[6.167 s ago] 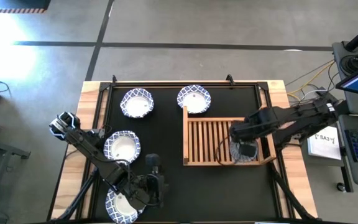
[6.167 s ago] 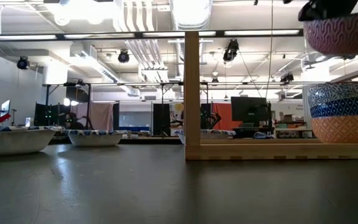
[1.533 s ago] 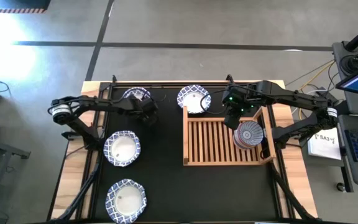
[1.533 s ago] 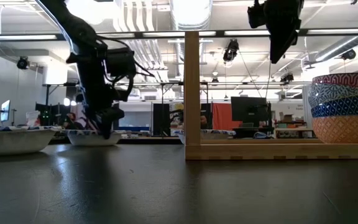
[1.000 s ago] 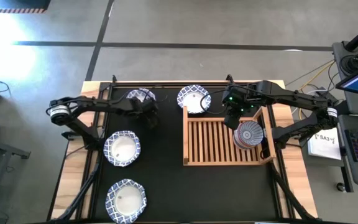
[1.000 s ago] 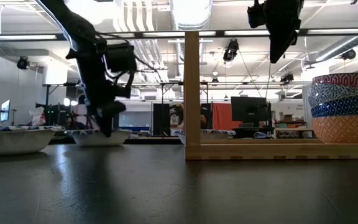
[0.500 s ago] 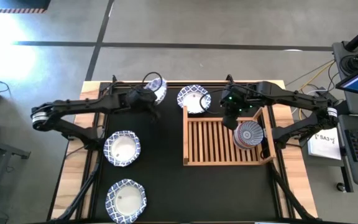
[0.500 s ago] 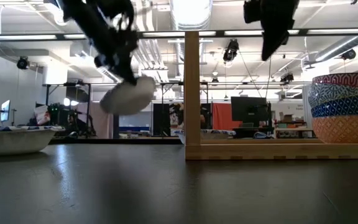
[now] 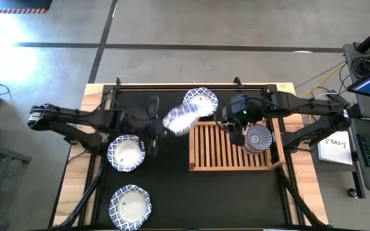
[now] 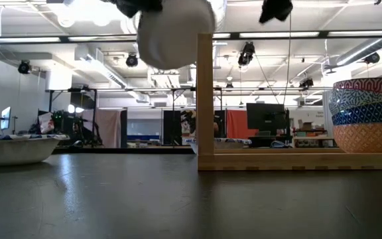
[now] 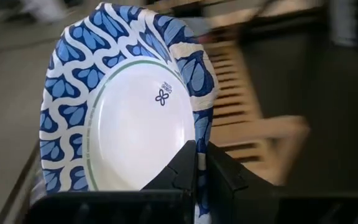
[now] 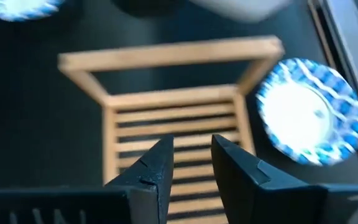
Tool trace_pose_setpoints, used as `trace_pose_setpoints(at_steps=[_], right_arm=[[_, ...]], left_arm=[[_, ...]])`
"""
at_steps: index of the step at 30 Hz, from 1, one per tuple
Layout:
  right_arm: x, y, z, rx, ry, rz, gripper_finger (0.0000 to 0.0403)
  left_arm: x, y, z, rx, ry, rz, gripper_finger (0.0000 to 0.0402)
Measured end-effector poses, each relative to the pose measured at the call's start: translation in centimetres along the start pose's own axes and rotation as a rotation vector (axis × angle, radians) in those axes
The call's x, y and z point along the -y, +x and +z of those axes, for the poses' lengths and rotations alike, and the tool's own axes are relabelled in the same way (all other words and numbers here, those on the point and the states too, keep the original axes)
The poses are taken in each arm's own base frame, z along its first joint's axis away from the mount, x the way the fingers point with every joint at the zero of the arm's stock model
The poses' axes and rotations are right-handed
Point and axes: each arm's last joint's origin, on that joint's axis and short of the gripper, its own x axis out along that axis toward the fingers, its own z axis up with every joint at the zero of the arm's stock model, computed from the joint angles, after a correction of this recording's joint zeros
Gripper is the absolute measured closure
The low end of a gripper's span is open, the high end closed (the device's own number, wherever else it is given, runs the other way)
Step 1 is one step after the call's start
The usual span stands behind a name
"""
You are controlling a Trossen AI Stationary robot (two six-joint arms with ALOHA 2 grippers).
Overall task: Place and stack bowls onto a shelf
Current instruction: Put the top left white bowl on the shelf
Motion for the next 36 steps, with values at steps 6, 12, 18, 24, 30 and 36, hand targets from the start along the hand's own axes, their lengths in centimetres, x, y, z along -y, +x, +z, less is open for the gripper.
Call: trace_pose_setpoints(at_steps=[6, 12, 18, 24, 30, 36], right_arm=[[-4.0, -0.6, 0.9, 0.118, -0.133, 0.114, 0.0283], [-8.0, -1.2, 1.6, 0.282, -0.366, 0.214, 0.0266], [-10.3, -1.6, 1.6, 0.346, -0.489, 0.264, 0.025], [-11.0, -0.7, 1.7, 0.338, -0.502, 0.271, 0.0243], [-11.7, 0.8, 2.4, 0.363, -0.577, 0.259, 0.0249], [-12.2, 2.3, 2.6, 0.348, -0.646, 0.26, 0.0263]], left_arm=[[5.1, -0.2, 0.8, 0.086, 0.215, -0.22, 0.0401], [8.8, -0.4, 1.4, 0.2, 0.315, -0.432, 0.0401], [9.4, -0.5, 1.8, 0.243, 0.324, -0.442, 0.0401], [9.2, -0.6, 2.4, 0.313, 0.336, -0.421, 0.0401], [9.2, -0.7, 2.7, 0.342, 0.361, -0.412, 0.0401], [9.2, -0.7, 2.7, 0.359, 0.385, -0.41, 0.0401]])
